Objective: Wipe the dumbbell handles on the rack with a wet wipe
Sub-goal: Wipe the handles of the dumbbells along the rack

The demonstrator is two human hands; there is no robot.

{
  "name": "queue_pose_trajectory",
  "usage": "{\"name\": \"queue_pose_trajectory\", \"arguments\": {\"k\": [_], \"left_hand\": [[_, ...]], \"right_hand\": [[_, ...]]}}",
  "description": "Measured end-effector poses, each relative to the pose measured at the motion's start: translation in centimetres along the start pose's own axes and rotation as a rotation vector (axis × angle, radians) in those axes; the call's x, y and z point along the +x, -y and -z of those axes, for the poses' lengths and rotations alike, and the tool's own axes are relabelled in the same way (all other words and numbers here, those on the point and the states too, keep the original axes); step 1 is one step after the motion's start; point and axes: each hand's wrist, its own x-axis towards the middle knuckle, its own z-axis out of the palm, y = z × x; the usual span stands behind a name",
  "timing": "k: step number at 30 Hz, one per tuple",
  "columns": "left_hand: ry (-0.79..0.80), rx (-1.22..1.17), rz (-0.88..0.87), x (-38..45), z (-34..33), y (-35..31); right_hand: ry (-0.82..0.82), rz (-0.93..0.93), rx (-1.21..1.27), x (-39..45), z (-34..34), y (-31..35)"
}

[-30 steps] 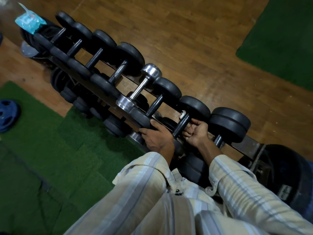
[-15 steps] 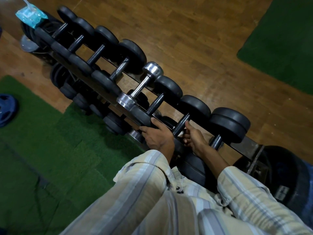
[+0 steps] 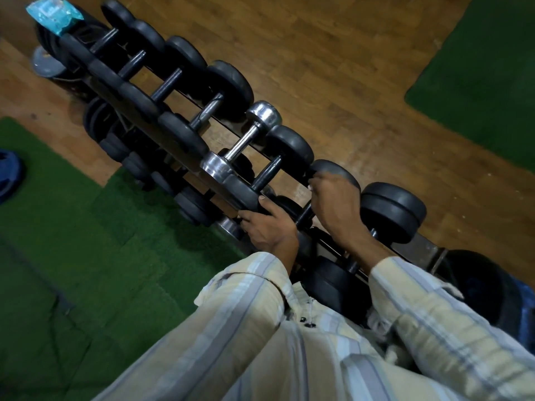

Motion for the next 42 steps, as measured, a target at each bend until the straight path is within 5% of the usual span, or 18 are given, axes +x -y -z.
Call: {"name": "queue_pose_trajectory", "arguments": {"k": [3, 8, 15, 19, 29, 32, 36, 42], "left_hand": [[-0.015, -0.019, -0.002, 0.2, -0.3, 0.2], [-0.036, -0.022, 0.002, 0.3, -0.8, 0.3], [-0.062, -0.034, -0.021, 0.7, -1.0, 0.9], [-0.052, -0.034, -0.017, 0.4, -0.9, 0.6], [0.125, 0.113, 0.043, 0.9, 0.3, 0.6], [0.239, 0.112, 0.066, 1.7, 1.7, 1.1], [0.327, 0.075, 0.055, 1.7, 2.6, 1.6], [0.412, 0.096, 0.018, -0.9, 3.3, 2.1]], "right_hand": [[0.151, 0.053, -0.273, -0.1, -1.0, 0.9], [0.262, 0.030, -0.285, -0.3, -2.4, 1.2], [0.509, 0.077, 0.289, -1.4, -3.1, 0.1], [0.320, 0.078, 0.522, -4.2, -2.6, -2.0], [-0.226, -0.090, 0.267, -3.9, -2.6, -3.5], [-0.274, -0.305, 0.339, -5.3, -4.0, -2.3], [-0.216, -0.707, 0.752, -4.3, -4.0, -2.1], [-0.099, -1.007, 1.009, -3.5, -5.0, -2.0]]}}
